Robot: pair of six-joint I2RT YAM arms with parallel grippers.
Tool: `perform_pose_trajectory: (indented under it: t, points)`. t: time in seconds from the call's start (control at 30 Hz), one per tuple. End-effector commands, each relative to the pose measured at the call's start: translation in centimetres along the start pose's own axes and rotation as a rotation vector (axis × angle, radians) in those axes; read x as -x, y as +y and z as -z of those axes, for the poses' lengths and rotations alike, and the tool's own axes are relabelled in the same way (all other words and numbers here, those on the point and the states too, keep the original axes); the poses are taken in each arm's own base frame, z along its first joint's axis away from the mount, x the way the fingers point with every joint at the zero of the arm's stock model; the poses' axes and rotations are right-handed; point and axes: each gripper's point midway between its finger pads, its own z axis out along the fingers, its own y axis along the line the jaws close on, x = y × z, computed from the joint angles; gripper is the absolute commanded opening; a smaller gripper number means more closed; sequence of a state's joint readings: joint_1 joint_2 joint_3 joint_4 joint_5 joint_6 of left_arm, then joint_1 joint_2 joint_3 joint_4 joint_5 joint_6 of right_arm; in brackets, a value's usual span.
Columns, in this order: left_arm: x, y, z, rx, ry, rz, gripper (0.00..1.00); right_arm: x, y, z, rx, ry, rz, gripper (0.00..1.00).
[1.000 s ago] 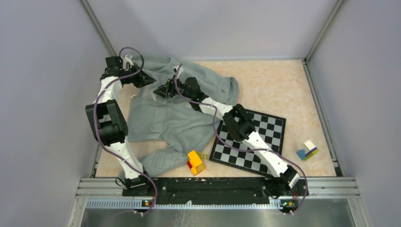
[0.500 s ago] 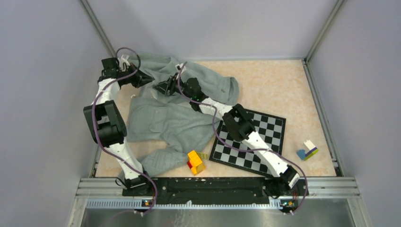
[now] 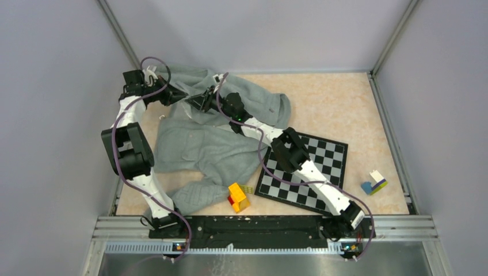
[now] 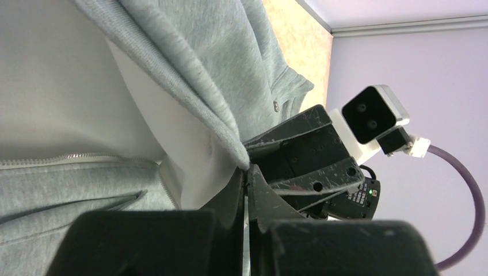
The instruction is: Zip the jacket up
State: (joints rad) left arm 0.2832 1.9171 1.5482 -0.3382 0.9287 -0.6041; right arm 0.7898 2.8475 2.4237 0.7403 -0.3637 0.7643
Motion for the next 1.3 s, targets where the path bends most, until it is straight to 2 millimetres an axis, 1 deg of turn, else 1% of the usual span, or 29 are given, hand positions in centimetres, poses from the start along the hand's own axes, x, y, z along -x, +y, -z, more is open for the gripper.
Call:
perform_pose_trajectory:
  t: [0.0, 0.1, 0.13, 0.17, 0.23, 0.27, 0.3, 0.37, 0.47, 0.57, 0.7, 0.83, 0.87, 0.97, 1.03, 1.27]
  points:
    - [0.6, -2.8, 1.4, -0.045, -0.031, -0.083, 0.0, 2.2, 3.1, -0.8, 0.089, -0.058, 0.034, 0.2]
    - [1.1, -3.4, 1.7, -0.046, -0.047, -0.114, 0.0, 2.5, 3.1, -0.6, 0.094, -0.045, 0.05, 0.0]
    - [1.2, -3.5, 1.8, -0.039, -0.051, -0.125, 0.04, 2.7, 3.1, -0.4, 0.094, -0.039, 0.054, 0.0]
    - [1.3, -3.4, 2.0, -0.024, -0.058, -0.134, 0.13, 2.8, 2.9, -0.2, 0.094, -0.034, 0.061, 0.0]
    - [1.3, -3.0, 2.3, 0.015, -0.072, -0.147, 0.35, 3.3, 2.9, 0.1, 0.102, -0.024, 0.075, 0.0]
    - [1.2, -2.9, 2.5, 0.028, -0.078, -0.157, 0.43, 3.5, 2.9, 0.2, 0.108, -0.016, 0.087, 0.0]
    - [1.0, -2.7, 2.6, 0.039, -0.083, -0.163, 0.5, 3.5, 3.0, 0.2, 0.113, -0.002, 0.097, 0.0]
    - [0.7, -2.3, 2.8, 0.061, -0.093, -0.186, 0.57, 3.3, 3.0, 0.3, 0.126, 0.032, 0.124, 0.0]
    - [0.1, -1.7, 2.9, 0.084, -0.091, -0.196, 0.59, 3.0, 2.8, 0.4, 0.125, 0.071, 0.152, 0.0]
    - [-0.6, -0.9, 2.4, 0.121, -0.078, -0.204, 0.59, 2.9, 2.7, 0.6, 0.128, 0.088, 0.159, 0.0]
    - [-1.7, -0.6, 1.3, 0.144, -0.048, -0.221, 0.58, 2.8, 2.6, 0.5, 0.126, 0.103, 0.169, 0.0]
    - [-2.6, 0.2, 0.3, 0.186, -0.022, -0.233, 0.58, 3.1, 2.8, 0.4, 0.129, 0.105, 0.182, 0.0]
    - [-2.7, 0.2, 0.1, 0.188, -0.018, -0.235, 0.57, 3.2, 2.9, 0.4, 0.13, 0.105, 0.182, 0.0]
    - [-2.9, 0.6, -0.4, 0.197, -0.011, -0.234, 0.52, 3.2, 3.0, 0.4, 0.132, 0.108, 0.179, 0.0]
    - [-2.7, 1.2, -0.4, 0.224, -0.015, -0.231, 0.5, 3.2, 3.1, 0.4, 0.135, 0.108, 0.175, 0.0]
    - [-2.6, 2.7, -0.3, 0.295, -0.024, -0.239, 0.51, 3.6, 4.2, 0.2, 0.155, 0.097, 0.175, 0.0]
